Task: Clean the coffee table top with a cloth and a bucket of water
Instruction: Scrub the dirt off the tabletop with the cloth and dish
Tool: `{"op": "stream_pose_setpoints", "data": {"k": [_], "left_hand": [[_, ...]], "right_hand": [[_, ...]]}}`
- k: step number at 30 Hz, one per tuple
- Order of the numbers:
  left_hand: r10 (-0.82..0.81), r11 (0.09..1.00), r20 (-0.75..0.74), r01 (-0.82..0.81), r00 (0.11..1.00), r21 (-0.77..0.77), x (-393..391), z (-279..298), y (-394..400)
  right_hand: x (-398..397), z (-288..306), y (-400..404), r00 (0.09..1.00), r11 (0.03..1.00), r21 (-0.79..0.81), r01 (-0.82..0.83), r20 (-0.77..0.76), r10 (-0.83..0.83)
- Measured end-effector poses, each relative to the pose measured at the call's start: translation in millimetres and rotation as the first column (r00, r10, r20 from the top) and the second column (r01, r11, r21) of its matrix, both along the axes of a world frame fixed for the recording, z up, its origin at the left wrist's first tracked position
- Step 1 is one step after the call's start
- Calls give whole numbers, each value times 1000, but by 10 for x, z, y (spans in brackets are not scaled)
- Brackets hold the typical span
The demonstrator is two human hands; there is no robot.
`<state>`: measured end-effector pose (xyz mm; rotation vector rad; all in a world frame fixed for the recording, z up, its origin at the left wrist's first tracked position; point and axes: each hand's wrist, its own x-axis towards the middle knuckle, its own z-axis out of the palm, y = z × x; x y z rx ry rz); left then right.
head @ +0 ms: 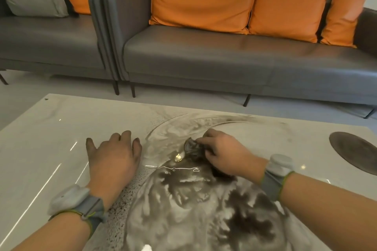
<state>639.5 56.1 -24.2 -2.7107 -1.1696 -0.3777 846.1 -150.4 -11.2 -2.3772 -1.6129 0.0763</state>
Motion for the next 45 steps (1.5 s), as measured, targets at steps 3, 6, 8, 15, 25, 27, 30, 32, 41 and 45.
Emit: {"op": "stream_pose_setpoints", "data": {"k": [3,6,8,15,25,27,30,32,41,45], "left_hand": [[-28,998,5,28,1000,50,36,-29,7],[-40,997,37,38,999,67,59,-51,27],[-51,997,17,49,999,64,56,-71,40],[-141,988,-168,149,976,35,34,-90,140],[-68,995,43,70,997,-65,31,50,131],[-44,996,82,51,996,-75,14,54,163],[-17,995,140,31,990,-96,-19,46,225],[-26,994,164,43,986,-96,-37,51,232],[-42,993,248,69,968,-101,-95,-30,291],[-56,992,294,86,954,-92,-103,-33,339]], "right_hand": [[485,168,-128,968,970,103,222,95,-231],[1147,244,-493,740,742,106,661,73,-669],[1485,231,-846,458,458,-6,889,2,-889],[1487,2,-828,124,111,-154,982,76,-989],[639,-88,762,777,777,28,629,23,-630],[265,-129,954,907,906,70,418,12,-420],[-295,-97,1086,998,996,56,63,5,-63],[-506,-59,1074,992,991,54,-123,-20,124],[358,-74,1372,810,799,146,583,-28,-586],[428,-193,1478,656,656,42,754,20,-755]]}}
